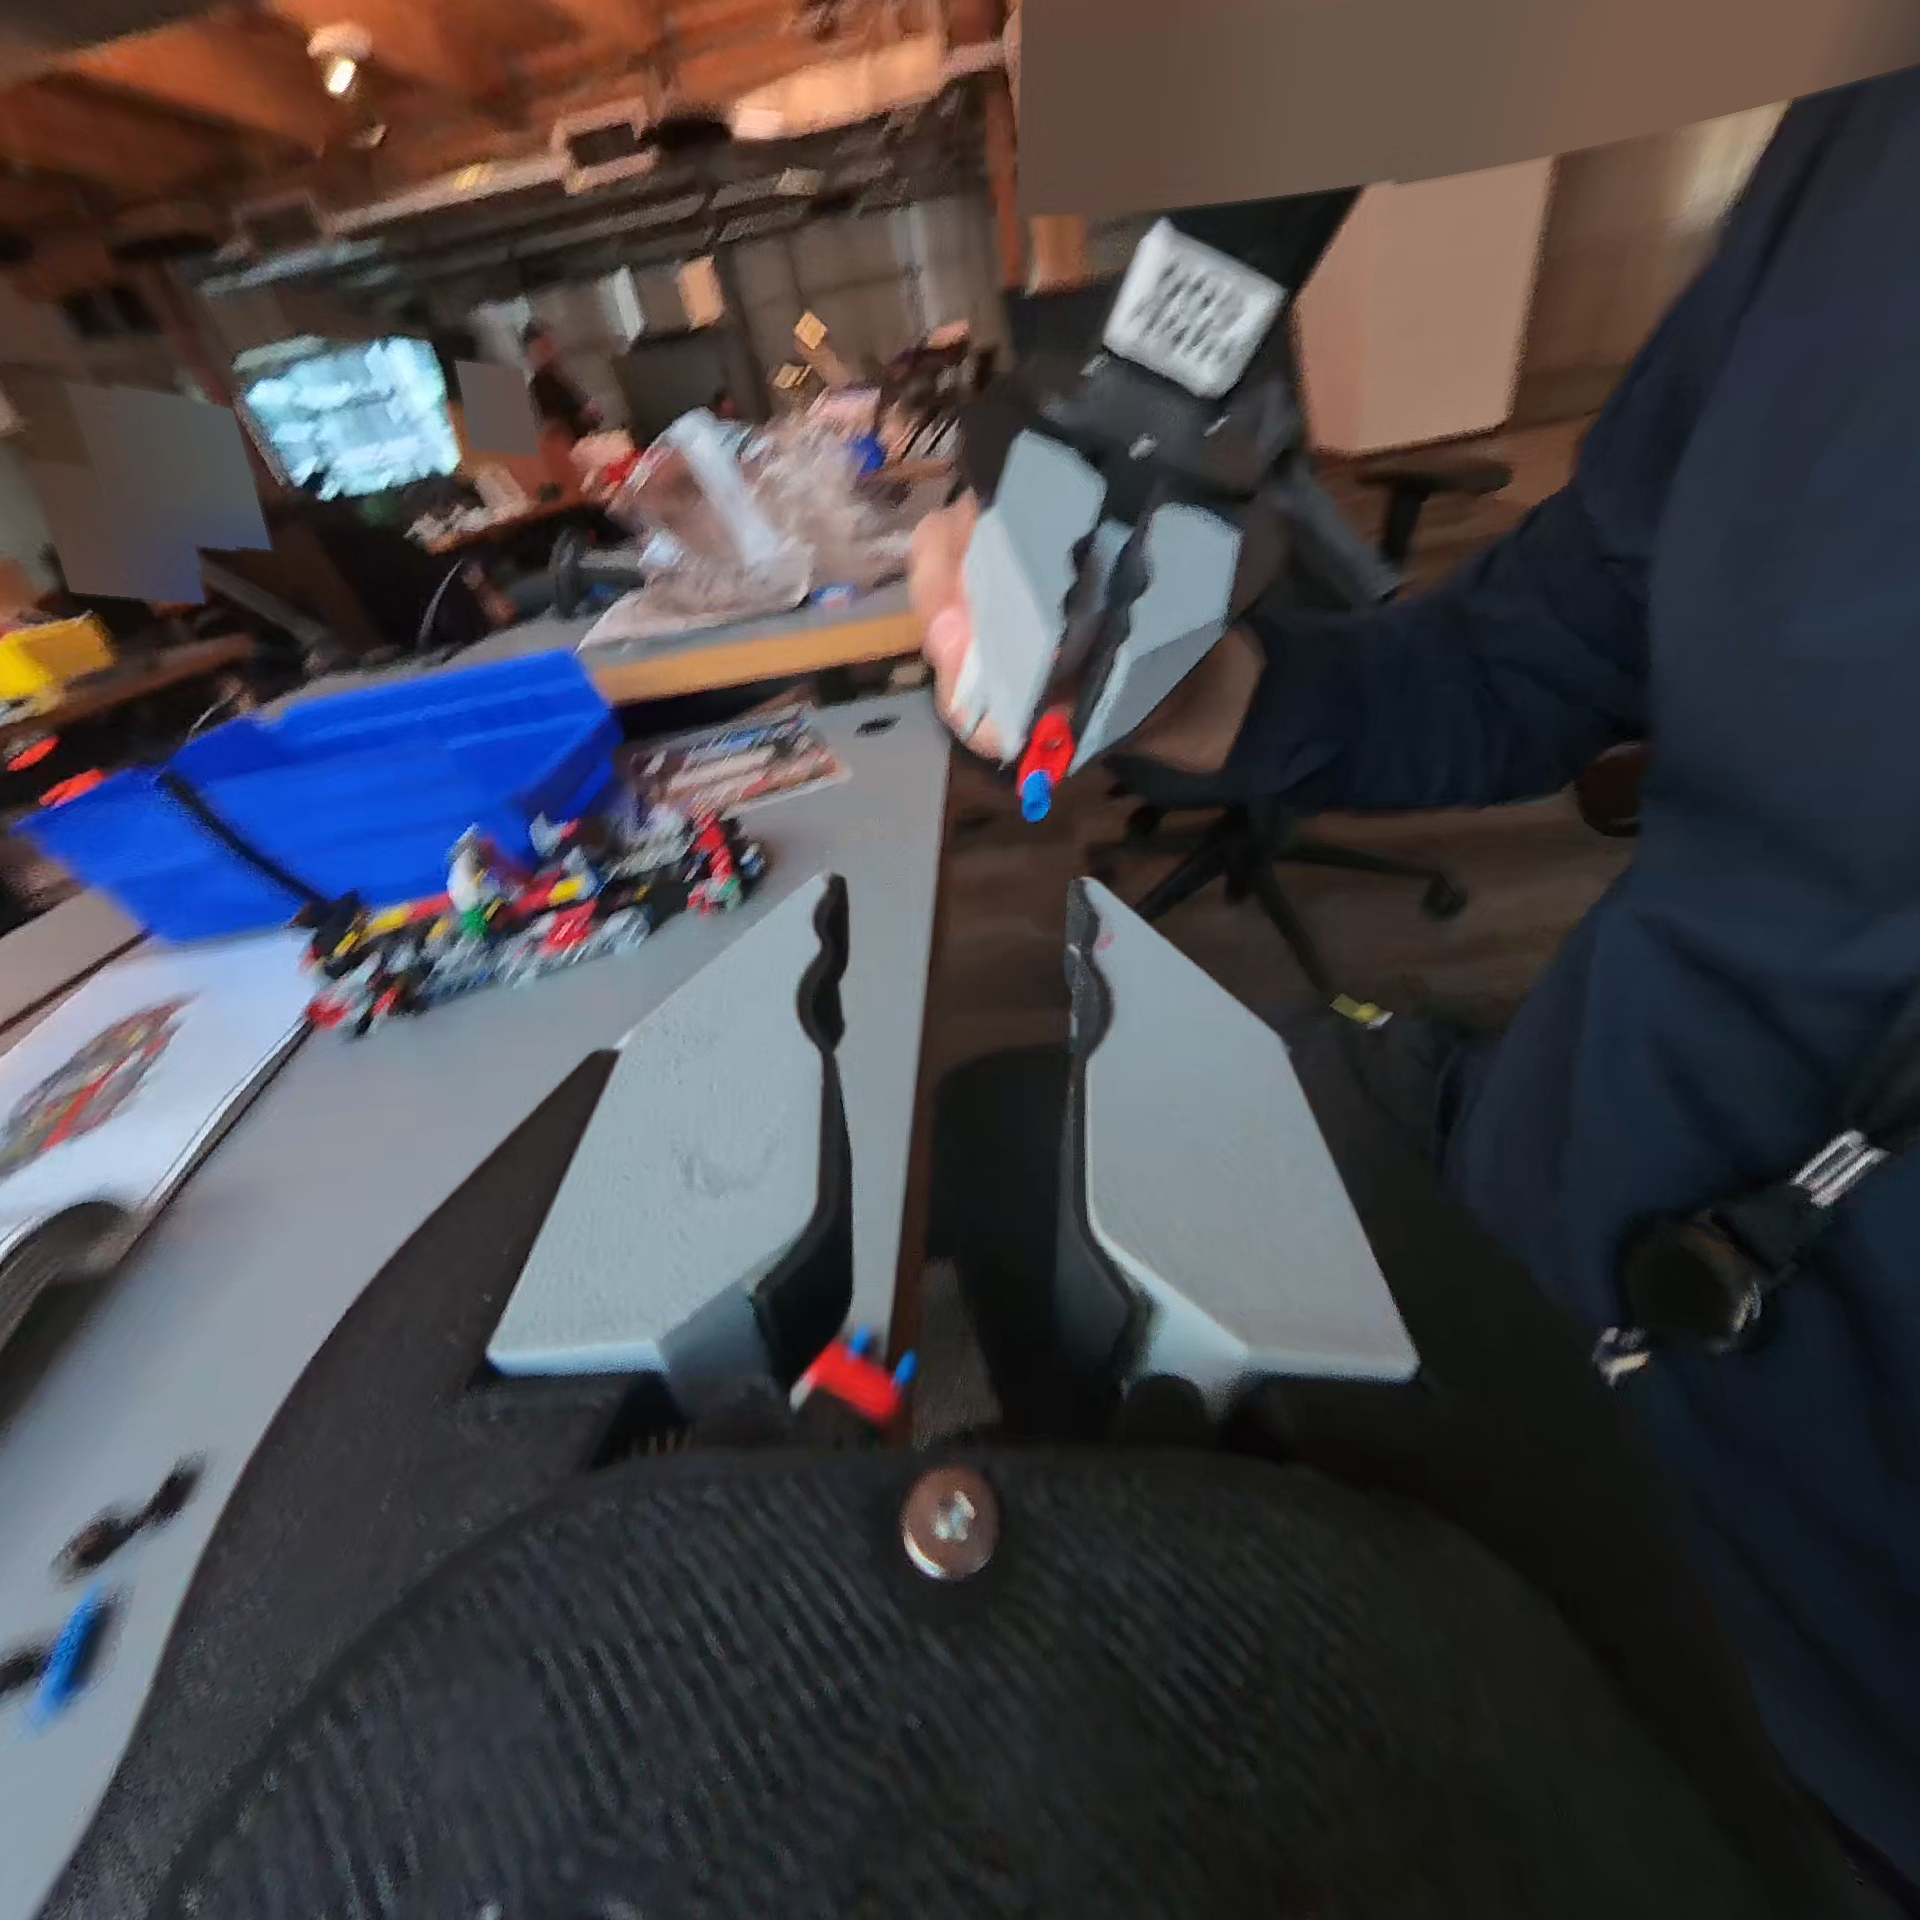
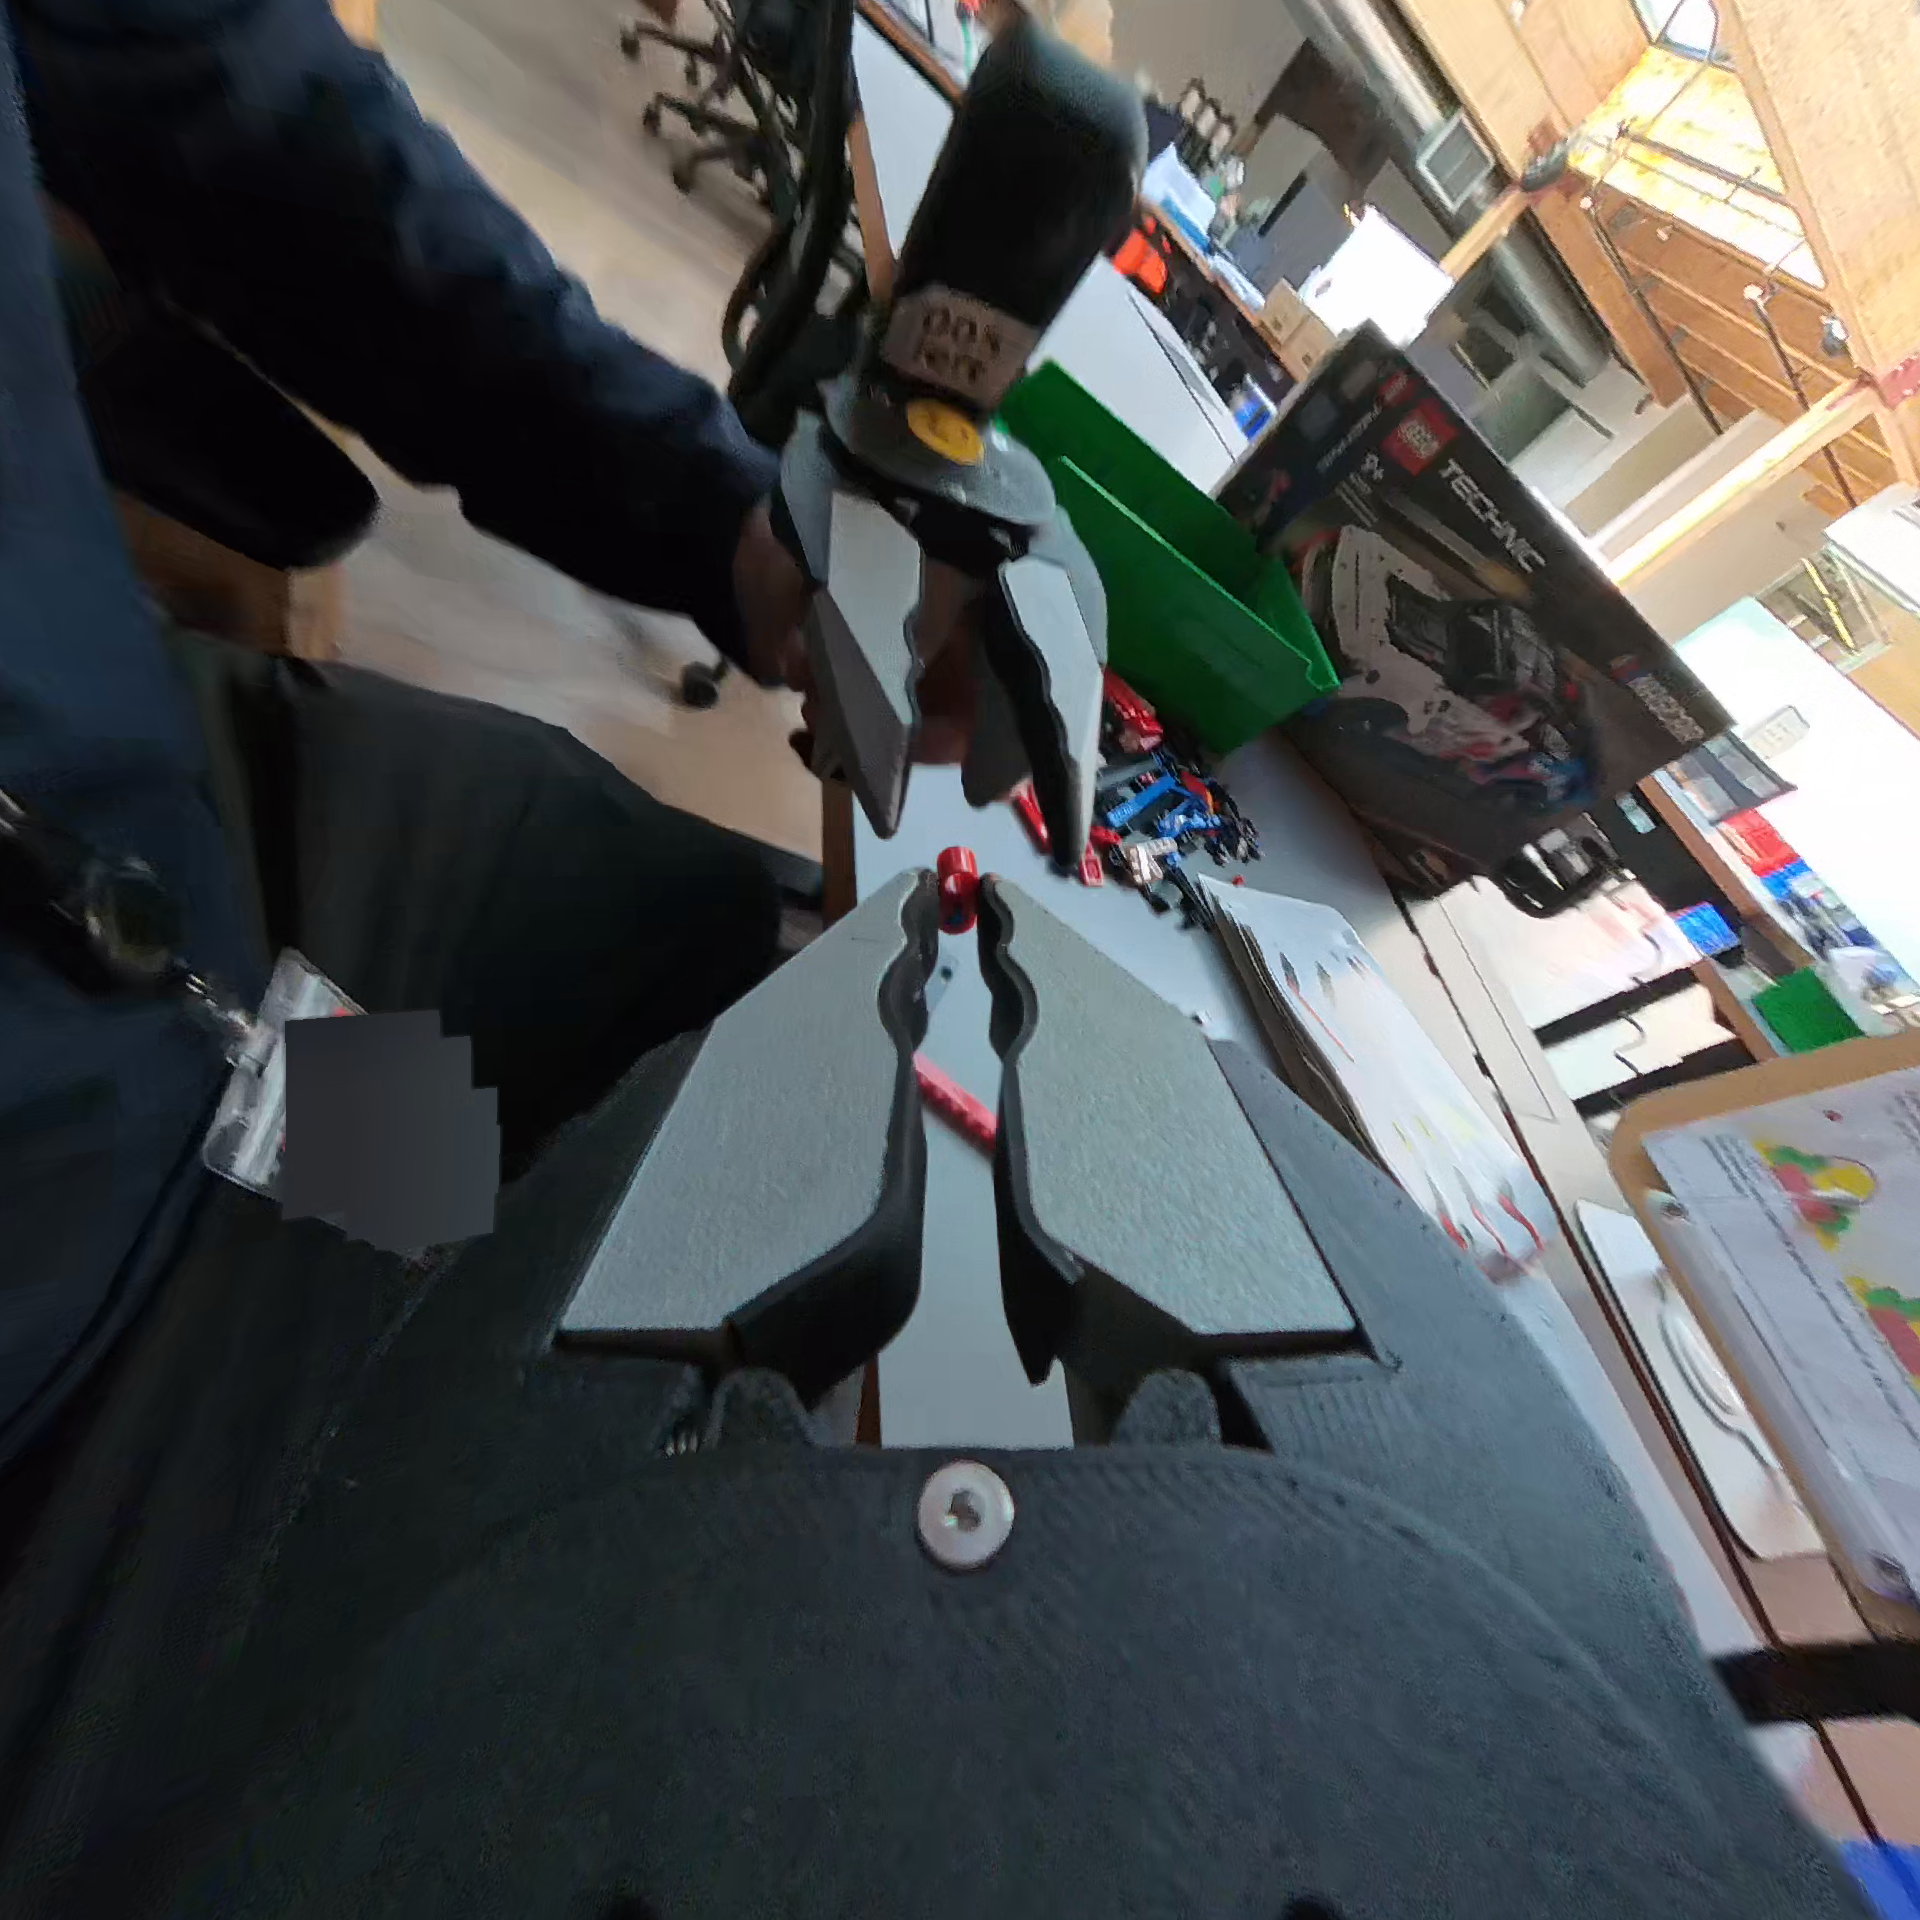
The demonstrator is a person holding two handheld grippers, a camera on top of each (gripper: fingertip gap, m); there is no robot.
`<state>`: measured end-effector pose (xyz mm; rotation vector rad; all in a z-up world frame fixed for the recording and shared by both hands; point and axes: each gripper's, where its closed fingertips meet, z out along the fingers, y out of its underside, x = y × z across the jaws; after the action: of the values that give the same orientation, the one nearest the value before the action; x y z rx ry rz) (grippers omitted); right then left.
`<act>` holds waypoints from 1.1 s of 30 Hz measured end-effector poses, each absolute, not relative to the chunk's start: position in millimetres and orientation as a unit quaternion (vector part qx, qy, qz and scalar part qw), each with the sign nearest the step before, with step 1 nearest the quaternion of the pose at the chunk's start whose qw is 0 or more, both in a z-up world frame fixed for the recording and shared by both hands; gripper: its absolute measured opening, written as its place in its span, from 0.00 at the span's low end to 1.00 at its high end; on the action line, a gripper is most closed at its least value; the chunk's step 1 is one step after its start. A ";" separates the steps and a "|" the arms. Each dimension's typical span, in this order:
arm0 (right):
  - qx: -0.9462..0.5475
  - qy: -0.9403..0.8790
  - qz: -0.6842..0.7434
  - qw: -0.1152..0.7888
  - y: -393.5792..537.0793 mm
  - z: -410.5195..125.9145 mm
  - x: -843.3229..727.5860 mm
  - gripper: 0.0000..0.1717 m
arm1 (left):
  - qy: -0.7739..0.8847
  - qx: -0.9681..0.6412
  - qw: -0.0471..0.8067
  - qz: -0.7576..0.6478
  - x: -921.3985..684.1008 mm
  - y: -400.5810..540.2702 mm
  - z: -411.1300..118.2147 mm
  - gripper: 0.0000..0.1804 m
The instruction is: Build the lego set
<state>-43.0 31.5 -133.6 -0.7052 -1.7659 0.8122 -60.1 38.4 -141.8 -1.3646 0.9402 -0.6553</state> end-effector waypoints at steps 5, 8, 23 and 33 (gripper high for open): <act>-0.303 -0.759 0.208 0.537 50.3 -182.8 -48.3 0.03 | 0.439 -0.706 0.545 -0.108 -101.5 47.9 -209.5 0.27; -0.295 -0.760 0.136 0.562 61.4 -208.8 -55.2 0.03 | 0.454 -0.722 0.521 -0.035 -108.8 59.6 -237.2 0.31; -0.236 -0.773 0.033 0.587 63.9 -255.1 -76.7 0.03 | 0.563 -0.675 0.440 0.185 -114.3 72.6 -290.2 0.16; -0.210 -0.775 0.039 0.595 50.4 -255.0 -78.7 0.03 | 0.577 -0.572 0.505 0.293 -105.5 69.2 -274.6 0.06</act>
<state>-78.7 50.4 -255.0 -0.4876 -1.7988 0.0900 -105.5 69.2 -274.6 -1.3796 1.3913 0.7074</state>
